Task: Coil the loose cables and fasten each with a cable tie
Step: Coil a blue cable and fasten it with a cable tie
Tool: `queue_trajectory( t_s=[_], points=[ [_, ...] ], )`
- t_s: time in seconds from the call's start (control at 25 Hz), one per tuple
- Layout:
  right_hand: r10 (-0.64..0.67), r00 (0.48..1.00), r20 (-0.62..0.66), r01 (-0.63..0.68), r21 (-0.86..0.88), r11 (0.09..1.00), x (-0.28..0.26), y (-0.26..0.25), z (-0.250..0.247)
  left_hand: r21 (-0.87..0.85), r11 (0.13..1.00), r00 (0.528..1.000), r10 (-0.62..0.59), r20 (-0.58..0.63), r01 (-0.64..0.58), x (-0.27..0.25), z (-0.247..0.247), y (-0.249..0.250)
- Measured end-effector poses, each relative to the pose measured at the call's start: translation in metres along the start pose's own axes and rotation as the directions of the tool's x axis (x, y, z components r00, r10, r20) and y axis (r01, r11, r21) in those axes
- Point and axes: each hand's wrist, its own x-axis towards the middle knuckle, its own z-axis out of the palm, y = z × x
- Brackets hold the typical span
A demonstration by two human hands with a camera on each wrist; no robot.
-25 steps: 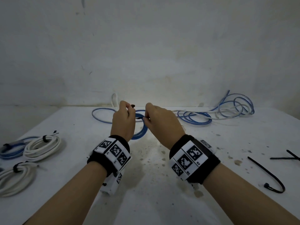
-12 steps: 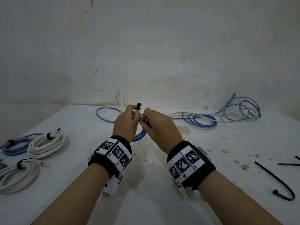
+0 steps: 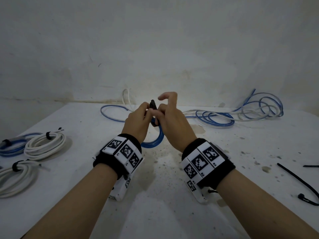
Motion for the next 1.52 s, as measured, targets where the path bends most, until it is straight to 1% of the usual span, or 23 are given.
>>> queue_trajectory(
  t_s=[0.08, 0.16, 0.24, 0.36, 0.48, 0.64, 0.84, 0.96, 1.12, 1.28, 1.36, 1.52],
  points=[
    [0.016, 1.000, 0.012, -0.015, -0.057, 0.998, -0.0002, 0.0016, 0.0006, 0.033, 0.999, 1.000, 0.006, 0.018, -0.007, -0.0003, 0.0008, -0.0003],
    [-0.043, 0.999, 0.001, 0.043, -0.153, 0.987, -0.0010, 0.0027, 0.0009, 0.078, 0.997, 1.000, 0.005, 0.029, -0.007, -0.0011, 0.0020, 0.0017],
    [-0.077, 0.997, -0.031, 0.071, -0.173, 0.982, -0.0022, 0.0046, 0.0001, 0.095, 0.996, 0.999, 0.002, 0.033, -0.006, -0.0014, 0.0030, 0.0029],
    [-0.081, 0.990, -0.113, 0.057, -0.201, 0.978, -0.0024, 0.0075, -0.0025, 0.112, 0.994, 1.000, -0.006, 0.020, 0.004, -0.0003, 0.0039, 0.0019],
    [-0.058, 0.985, -0.160, 0.025, -0.202, 0.979, -0.0022, 0.0087, -0.0047, 0.134, 0.991, 1.000, 0.002, 0.023, -0.005, 0.0003, 0.0048, 0.0029],
    [-0.019, 0.987, -0.156, -0.014, -0.207, 0.978, -0.0010, 0.0095, -0.0056, 0.117, 0.992, 0.997, 0.046, 0.069, -0.054, -0.0003, 0.0066, 0.0039],
    [-0.012, 0.988, -0.152, -0.020, -0.207, 0.978, -0.0015, 0.0103, -0.0054, 0.086, 0.996, 0.998, 0.028, 0.057, -0.033, 0.0009, 0.0082, 0.0002],
    [-0.009, 0.987, -0.157, -0.025, -0.210, 0.977, -0.0011, 0.0095, -0.0056, 0.097, 0.994, 0.997, 0.042, 0.058, -0.047, 0.0012, 0.0076, 0.0007],
    [-0.023, 0.984, -0.176, -0.017, -0.222, 0.975, -0.0019, 0.0087, -0.0066, 0.076, 0.993, 0.994, 0.081, 0.073, -0.086, -0.0007, 0.0058, 0.0016],
    [0.002, 0.984, -0.179, -0.045, -0.233, 0.972, -0.0005, 0.0088, -0.0078, 0.017, 0.987, 0.980, 0.159, 0.121, -0.162, -0.0048, 0.0052, 0.0029],
    [0.010, 0.985, -0.174, -0.050, -0.227, 0.973, -0.0004, 0.0086, -0.0075, 0.025, 0.987, 0.979, 0.155, 0.136, -0.160, -0.0050, 0.0052, 0.0032],
    [-0.036, 0.982, -0.184, -0.003, -0.205, 0.979, -0.0036, 0.0053, -0.0061, 0.010, 0.994, 0.994, 0.106, 0.031, -0.106, -0.0009, 0.0032, 0.0010]
  ],
)
